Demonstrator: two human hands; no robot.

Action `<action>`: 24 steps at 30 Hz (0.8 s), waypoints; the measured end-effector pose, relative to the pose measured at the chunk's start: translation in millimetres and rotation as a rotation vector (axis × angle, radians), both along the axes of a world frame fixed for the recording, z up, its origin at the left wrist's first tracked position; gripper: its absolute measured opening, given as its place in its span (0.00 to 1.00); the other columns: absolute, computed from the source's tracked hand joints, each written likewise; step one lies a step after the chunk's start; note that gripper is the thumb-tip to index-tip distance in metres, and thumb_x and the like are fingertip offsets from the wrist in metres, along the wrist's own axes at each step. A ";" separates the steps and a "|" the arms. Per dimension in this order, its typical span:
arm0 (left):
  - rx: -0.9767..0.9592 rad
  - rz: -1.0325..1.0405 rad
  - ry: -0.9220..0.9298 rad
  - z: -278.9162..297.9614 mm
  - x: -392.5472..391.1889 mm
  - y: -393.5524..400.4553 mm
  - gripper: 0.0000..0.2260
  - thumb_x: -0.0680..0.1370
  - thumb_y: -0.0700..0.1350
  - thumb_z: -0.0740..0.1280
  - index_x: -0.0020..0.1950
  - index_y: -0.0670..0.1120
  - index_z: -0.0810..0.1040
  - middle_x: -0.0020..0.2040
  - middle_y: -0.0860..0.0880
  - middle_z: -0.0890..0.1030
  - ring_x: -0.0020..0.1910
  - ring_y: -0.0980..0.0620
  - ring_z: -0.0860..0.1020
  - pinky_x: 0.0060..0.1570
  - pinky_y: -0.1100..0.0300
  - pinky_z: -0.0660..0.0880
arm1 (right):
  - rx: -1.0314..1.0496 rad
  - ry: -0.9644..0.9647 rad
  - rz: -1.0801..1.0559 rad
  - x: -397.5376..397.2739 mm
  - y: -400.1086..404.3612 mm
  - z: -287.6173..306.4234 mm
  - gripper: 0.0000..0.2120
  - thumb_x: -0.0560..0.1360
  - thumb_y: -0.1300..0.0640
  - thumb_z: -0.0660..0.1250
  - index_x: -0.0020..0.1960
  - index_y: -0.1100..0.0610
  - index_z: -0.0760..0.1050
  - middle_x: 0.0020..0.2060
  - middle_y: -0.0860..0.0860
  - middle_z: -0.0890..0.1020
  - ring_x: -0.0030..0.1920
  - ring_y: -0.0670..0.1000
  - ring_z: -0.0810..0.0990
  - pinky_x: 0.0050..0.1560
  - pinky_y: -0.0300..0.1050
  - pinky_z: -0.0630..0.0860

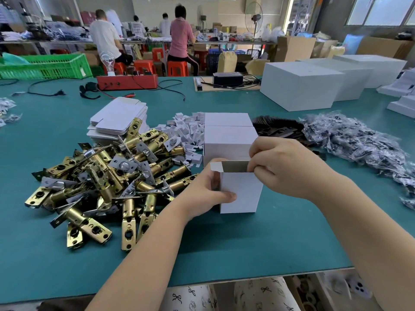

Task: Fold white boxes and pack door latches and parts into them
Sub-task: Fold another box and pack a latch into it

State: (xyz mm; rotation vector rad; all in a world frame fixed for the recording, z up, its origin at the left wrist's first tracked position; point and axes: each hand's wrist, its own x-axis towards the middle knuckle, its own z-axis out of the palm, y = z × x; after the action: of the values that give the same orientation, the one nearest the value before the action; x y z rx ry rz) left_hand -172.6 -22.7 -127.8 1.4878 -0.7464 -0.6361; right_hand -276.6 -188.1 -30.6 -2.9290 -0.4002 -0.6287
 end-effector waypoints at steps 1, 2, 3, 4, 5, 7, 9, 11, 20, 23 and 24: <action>-0.002 0.001 0.004 0.1 -0.3 0.2 0.26 0.69 0.36 0.71 0.63 0.52 0.70 0.51 0.56 0.84 0.55 0.59 0.80 0.49 0.67 0.76 | 0.022 0.014 -0.018 -0.1 -0.1 -0.4 0.09 0.69 0.67 0.65 0.38 0.59 0.83 0.40 0.52 0.80 0.32 0.51 0.69 0.36 0.42 0.69; -0.005 0.002 0.004 0.2 -0.6 0.4 0.26 0.69 0.36 0.71 0.63 0.52 0.70 0.51 0.57 0.84 0.55 0.59 0.80 0.49 0.68 0.76 | 0.033 0.039 -0.030 0.0 -0.8 -0.1 0.09 0.70 0.67 0.66 0.39 0.59 0.84 0.42 0.51 0.80 0.33 0.51 0.69 0.38 0.42 0.67; -0.006 0.002 0.001 0.3 -0.8 0.6 0.25 0.69 0.35 0.71 0.63 0.52 0.70 0.51 0.58 0.84 0.54 0.60 0.80 0.49 0.68 0.76 | 0.031 0.070 -0.035 0.4 -1.1 0.6 0.09 0.70 0.66 0.66 0.41 0.58 0.84 0.43 0.50 0.81 0.34 0.51 0.71 0.39 0.42 0.65; -0.007 0.001 -0.005 -0.1 -0.9 0.5 0.25 0.69 0.35 0.70 0.63 0.52 0.70 0.50 0.58 0.83 0.54 0.60 0.80 0.49 0.68 0.76 | 0.021 0.096 -0.024 0.8 -1.5 1.3 0.10 0.71 0.66 0.65 0.43 0.58 0.84 0.44 0.50 0.81 0.36 0.53 0.73 0.40 0.41 0.63; -0.009 0.002 -0.010 -0.6 -1.0 0.4 0.25 0.69 0.35 0.70 0.63 0.52 0.70 0.50 0.59 0.83 0.55 0.60 0.80 0.49 0.67 0.76 | 0.010 0.111 0.003 1.0 -1.8 1.7 0.10 0.72 0.65 0.64 0.45 0.57 0.84 0.44 0.50 0.81 0.38 0.55 0.75 0.42 0.42 0.63; -0.015 0.015 -0.013 -1.6 -0.6 0.5 0.25 0.69 0.36 0.70 0.62 0.53 0.71 0.51 0.59 0.83 0.55 0.59 0.80 0.49 0.67 0.76 | 0.027 0.142 0.042 0.1 -1.9 1.5 0.13 0.73 0.59 0.62 0.54 0.54 0.82 0.44 0.51 0.82 0.44 0.55 0.76 0.49 0.45 0.66; -0.020 0.016 -0.008 -1.1 -0.7 0.8 0.25 0.68 0.36 0.70 0.62 0.53 0.71 0.52 0.58 0.83 0.55 0.59 0.80 0.49 0.67 0.76 | 0.114 0.188 0.009 -2.4 -1.4 0.3 0.20 0.76 0.52 0.60 0.67 0.50 0.72 0.47 0.50 0.80 0.50 0.52 0.74 0.54 0.42 0.65; -0.024 0.001 -0.011 -0.4 -1.6 1.7 0.26 0.69 0.35 0.70 0.63 0.53 0.71 0.52 0.57 0.83 0.55 0.59 0.80 0.49 0.67 0.76 | 0.151 0.188 -0.008 -5.1 -1.1 -3.7 0.25 0.76 0.46 0.58 0.72 0.47 0.64 0.49 0.47 0.79 0.55 0.50 0.71 0.55 0.38 0.63; -0.161 -0.005 0.142 7.0 -1.7 1.9 0.28 0.63 0.45 0.71 0.63 0.49 0.74 0.54 0.47 0.82 0.54 0.50 0.79 0.51 0.57 0.77 | 0.665 -0.234 0.010 -4.7 0.3 -41.1 0.19 0.73 0.47 0.61 0.63 0.47 0.69 0.51 0.46 0.77 0.55 0.46 0.72 0.60 0.32 0.64; -0.243 0.034 0.205 11.1 -0.4 0.4 0.25 0.64 0.47 0.70 0.61 0.49 0.76 0.51 0.50 0.83 0.49 0.51 0.81 0.46 0.59 0.77 | 0.959 -0.362 -0.091 -6.2 4.8 -61.7 0.19 0.69 0.45 0.65 0.59 0.41 0.66 0.53 0.44 0.75 0.53 0.45 0.74 0.57 0.36 0.69; -0.280 0.040 0.229 11.9 0.5 0.6 0.24 0.64 0.47 0.70 0.60 0.49 0.77 0.52 0.49 0.83 0.49 0.51 0.80 0.47 0.58 0.77 | 1.021 -0.365 -0.109 -6.0 6.7 -68.3 0.20 0.67 0.45 0.67 0.58 0.40 0.66 0.52 0.43 0.74 0.52 0.45 0.75 0.56 0.35 0.70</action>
State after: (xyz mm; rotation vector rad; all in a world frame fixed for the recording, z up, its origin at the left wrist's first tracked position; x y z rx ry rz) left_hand -172.1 -22.1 -115.9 1.1489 -0.5996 -0.6314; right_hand -282.6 -181.4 -98.8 -1.8709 0.0676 -1.0042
